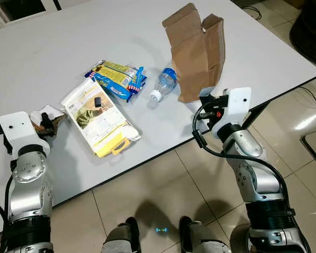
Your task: Picking trash to rubbish bin
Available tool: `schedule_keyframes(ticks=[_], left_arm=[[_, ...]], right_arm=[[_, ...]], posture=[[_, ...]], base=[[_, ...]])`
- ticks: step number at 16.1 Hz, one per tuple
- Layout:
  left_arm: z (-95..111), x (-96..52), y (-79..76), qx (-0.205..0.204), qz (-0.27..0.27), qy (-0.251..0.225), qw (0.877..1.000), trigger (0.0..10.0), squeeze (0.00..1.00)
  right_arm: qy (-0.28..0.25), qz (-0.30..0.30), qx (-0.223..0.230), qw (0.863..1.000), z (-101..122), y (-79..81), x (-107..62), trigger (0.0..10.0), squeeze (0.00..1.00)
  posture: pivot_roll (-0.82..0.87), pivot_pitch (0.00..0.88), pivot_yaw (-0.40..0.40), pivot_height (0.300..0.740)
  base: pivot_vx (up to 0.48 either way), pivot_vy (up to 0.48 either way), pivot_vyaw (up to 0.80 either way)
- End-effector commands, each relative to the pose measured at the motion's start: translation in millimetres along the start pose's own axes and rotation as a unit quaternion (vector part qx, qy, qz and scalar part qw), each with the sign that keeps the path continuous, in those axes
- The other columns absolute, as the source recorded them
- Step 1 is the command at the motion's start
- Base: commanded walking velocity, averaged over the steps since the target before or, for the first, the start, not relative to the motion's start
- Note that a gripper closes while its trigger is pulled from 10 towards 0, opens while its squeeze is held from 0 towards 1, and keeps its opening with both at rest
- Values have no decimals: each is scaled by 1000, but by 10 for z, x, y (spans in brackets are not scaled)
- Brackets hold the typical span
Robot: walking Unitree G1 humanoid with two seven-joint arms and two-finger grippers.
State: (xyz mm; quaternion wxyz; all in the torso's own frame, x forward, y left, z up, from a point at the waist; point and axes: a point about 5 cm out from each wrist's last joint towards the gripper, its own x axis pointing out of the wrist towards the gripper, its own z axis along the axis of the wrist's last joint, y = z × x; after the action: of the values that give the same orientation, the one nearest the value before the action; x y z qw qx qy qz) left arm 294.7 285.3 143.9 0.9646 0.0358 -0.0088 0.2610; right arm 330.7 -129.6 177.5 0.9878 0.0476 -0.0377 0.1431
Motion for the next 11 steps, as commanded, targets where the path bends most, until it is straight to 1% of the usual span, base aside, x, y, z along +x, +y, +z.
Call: schedule_keyframes(ticks=[1,2,4,5,7,8,9,10,11], left_arm=[[-4,9,64,-4,19,4,1000,10000,0],[-35,15,71,-5,21,5,1000,10000,0],[-118,15,75,-24,26,20,999,10000,0],[-150,18,47,-34,17,24,999,10000,0],[-188,24,6,-38,5,33,999,10000,0],[-222,30,-15,-43,0,42,998,10000,0],[-300,42,-51,-53,-10,64,996,10000,0],[-365,37,-79,-61,-22,84,994,4784,0],[-390,34,-87,-62,-28,90,994,4784,0]], right_arm=[[-1,4,-2,1000,4,12,-10,10000,0],[-1,4,-2,1000,4,12,-10,10000,0],[-2,4,-2,1000,9,13,-14,10000,0],[-1,3,-3,1000,13,5,-23,10000,0],[0,3,-4,1000,15,-2,-30,10000,0],[0,3,-4,1000,15,-3,-33,10000,0],[1,3,-5,1000,13,-3,-37,10000,0],[2,3,-5,1000,13,-3,-43,10000,0],[2,3,-5,1000,13,-3,-46,10000,0]], posture=[[-99,247,50,740],[-99,247,50,740],[-104,249,49,740],[-111,255,46,740],[-113,258,43,740],[-114,260,43,740],[-117,265,42,740],[-119,267,42,740],[-119,267,42,740]], base=[[0,0,0],[0,0,0],[0,0,0],[0,0,0],[0,0,0],[0,0,0],[0,0,0],[0,0,0],[0,0,0]])
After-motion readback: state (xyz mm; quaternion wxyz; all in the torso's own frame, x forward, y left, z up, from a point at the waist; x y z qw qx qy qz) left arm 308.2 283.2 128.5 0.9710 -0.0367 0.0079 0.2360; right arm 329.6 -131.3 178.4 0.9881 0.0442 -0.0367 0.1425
